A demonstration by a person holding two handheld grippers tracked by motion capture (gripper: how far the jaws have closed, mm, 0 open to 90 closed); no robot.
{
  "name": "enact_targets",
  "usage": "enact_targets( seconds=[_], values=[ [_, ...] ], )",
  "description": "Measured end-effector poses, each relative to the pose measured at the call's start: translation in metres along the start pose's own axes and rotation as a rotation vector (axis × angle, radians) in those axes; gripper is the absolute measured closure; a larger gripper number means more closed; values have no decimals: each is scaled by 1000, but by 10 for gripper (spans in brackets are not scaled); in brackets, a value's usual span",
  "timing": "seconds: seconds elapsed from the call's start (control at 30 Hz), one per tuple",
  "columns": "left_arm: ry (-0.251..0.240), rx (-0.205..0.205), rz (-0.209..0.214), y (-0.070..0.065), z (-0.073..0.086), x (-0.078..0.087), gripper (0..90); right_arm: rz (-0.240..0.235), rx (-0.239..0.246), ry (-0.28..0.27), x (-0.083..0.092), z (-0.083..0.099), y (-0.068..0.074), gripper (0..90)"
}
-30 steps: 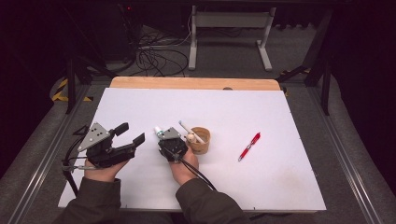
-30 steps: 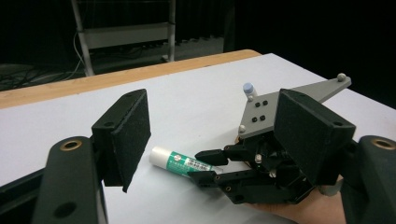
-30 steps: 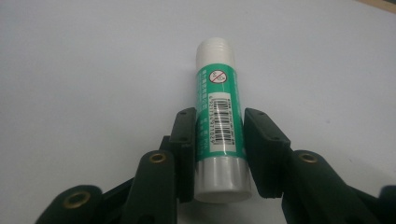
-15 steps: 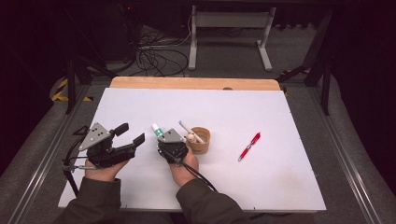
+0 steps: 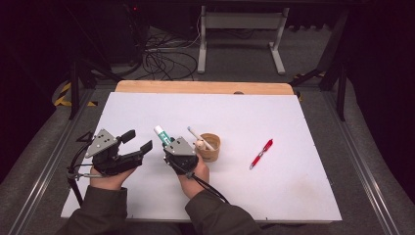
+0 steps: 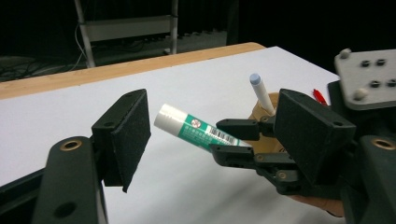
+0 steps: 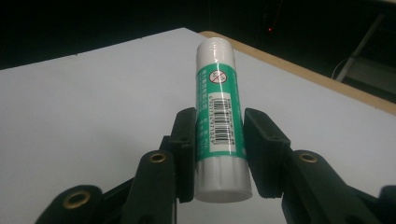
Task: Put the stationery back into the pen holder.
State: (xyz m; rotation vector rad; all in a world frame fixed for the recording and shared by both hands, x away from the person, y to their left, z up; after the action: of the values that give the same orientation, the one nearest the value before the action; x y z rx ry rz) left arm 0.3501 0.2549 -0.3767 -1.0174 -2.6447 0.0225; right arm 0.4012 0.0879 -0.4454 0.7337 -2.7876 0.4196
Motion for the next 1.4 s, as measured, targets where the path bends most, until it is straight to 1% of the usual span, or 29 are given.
enact_targets(
  seconds=[0.1, 0.17, 0.3, 0.43, 0.47, 0.53, 0.63, 0.67, 0.9, 1.0, 1.13, 1.4],
  values=[
    [5, 3, -1, 0, 1, -1, 281, 0, 10, -23, 5, -3, 0, 665],
    [10, 7, -4, 1, 2, -2, 281, -6, 8, -41, 9, -5, 0, 665],
    [11, 22, -9, 3, 3, -2, 281, -12, 11, -80, 19, -11, 0, 665],
    [14, 23, -9, 3, 3, -3, 281, -30, 11, -114, 28, -15, 1, 665],
    [15, 23, -8, 3, 3, -3, 281, -38, 14, -123, 30, -16, 1, 665],
    [16, 23, -3, 2, 3, -4, 282, -39, 21, -135, 34, -18, 2, 665],
    [17, 31, 4, 2, 4, -5, 283, -49, 20, -151, 39, -20, 4, 665],
    [16, 34, 6, 2, 4, -5, 284, -58, 15, -156, 40, -21, 4, 665],
    [10, 59, 21, 4, 5, -5, 291, -72, 22, -198, 51, -26, 8, 665],
    [-1, 76, 37, 5, 5, -5, 307, -83, 31, -216, 54, -27, 10, 665],
    [-20, 94, 66, 5, 4, -3, 322, -94, 38, -225, 56, -27, 13, 665],
    [-53, 156, 139, 7, 3, -1, 367, -109, 54, -248, 59, -27, 17, 664]
  ],
)
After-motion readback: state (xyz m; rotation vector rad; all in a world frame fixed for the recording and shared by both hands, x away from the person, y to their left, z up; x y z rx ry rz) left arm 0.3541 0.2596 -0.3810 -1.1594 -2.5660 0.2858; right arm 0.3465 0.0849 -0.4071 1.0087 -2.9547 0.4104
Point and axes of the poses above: each handheld gripper's, and its own axes: x roughly backward along the jaws, z roughly out of its underside, y roughly to its left, the point moved 3 cm from there along -x, roughly forward along the jaws, and after that the axes turned 9 degrees about z, right-handed, at the moved point
